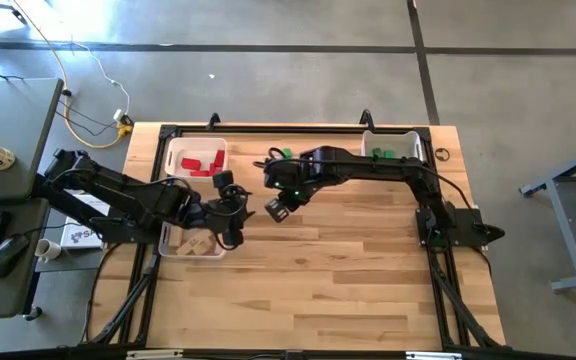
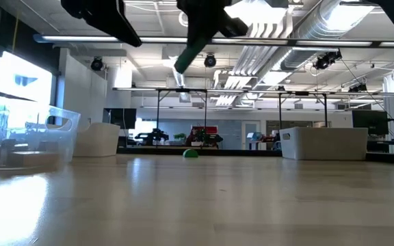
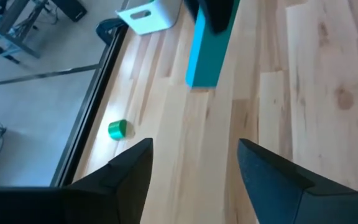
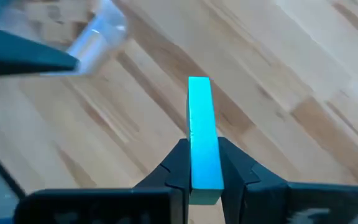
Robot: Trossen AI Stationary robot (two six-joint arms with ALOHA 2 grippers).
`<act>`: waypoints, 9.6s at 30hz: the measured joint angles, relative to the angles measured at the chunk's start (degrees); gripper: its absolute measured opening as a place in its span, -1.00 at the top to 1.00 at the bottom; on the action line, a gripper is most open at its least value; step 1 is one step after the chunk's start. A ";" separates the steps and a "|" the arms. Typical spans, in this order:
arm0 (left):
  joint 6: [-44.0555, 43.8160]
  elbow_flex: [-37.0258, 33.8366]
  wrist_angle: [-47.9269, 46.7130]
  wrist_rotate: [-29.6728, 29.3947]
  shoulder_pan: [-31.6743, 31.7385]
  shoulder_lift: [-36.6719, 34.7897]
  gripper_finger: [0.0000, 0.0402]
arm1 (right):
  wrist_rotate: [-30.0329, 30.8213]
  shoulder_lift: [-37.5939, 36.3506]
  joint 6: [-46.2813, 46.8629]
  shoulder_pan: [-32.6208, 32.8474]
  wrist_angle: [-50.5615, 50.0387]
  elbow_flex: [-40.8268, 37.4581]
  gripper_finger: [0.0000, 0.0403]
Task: Sort & place blocks by color
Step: Put the green rectangle into the right white bin, then put the green half-circle into the right white bin
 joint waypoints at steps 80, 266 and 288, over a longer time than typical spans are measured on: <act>7.53 0.04 -0.49 -9.40 23.79 0.00 -0.09 | 27.81 -28.94 -12.02 -25.52 -3.80 -46.09 0.83; 31.93 20.06 21.05 52.19 54.66 49.88 0.53 | 7.01 -38.12 -1.51 -21.66 54.88 -64.67 0.28; 25.87 21.77 15.29 55.62 53.48 43.09 0.58 | -0.41 -38.12 1.60 -21.88 55.60 -64.65 0.28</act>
